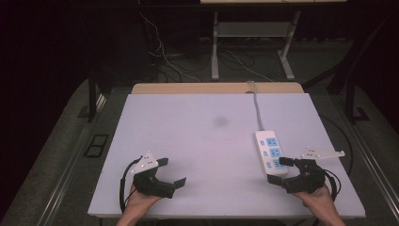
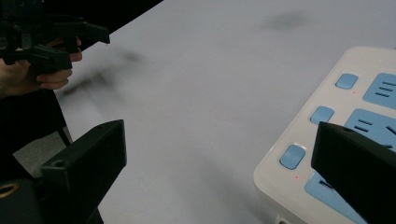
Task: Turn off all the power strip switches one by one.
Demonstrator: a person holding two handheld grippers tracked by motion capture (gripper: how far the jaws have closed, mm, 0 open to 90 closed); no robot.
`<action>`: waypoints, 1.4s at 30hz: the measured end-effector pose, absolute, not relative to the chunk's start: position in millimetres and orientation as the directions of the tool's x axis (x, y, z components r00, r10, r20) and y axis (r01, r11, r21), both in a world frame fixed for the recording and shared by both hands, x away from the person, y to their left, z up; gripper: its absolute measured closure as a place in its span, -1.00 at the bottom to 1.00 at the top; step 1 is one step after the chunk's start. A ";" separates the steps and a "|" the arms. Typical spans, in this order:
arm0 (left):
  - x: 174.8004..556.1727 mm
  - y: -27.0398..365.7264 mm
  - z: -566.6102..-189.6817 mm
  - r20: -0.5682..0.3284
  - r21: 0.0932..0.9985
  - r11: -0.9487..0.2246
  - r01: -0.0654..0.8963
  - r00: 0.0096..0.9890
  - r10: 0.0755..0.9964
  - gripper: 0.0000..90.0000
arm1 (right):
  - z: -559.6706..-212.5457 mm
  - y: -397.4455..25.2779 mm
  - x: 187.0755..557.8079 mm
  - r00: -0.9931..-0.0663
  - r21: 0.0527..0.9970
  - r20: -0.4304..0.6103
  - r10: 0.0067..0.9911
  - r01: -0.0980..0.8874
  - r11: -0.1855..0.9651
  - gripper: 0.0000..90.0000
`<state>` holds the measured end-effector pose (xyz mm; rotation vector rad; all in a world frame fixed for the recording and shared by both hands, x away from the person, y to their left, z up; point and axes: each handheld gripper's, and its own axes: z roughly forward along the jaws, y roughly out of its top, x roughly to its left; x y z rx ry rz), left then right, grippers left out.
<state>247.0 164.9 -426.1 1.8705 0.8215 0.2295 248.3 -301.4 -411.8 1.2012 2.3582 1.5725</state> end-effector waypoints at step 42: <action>246.0 166.8 -427.4 -0.207 0.868 -0.237 0.437 0.751 0.627 -1.00 | -403.3 -307.4 249.0 -0.678 0.756 0.319 0.662 0.604 0.255 -0.93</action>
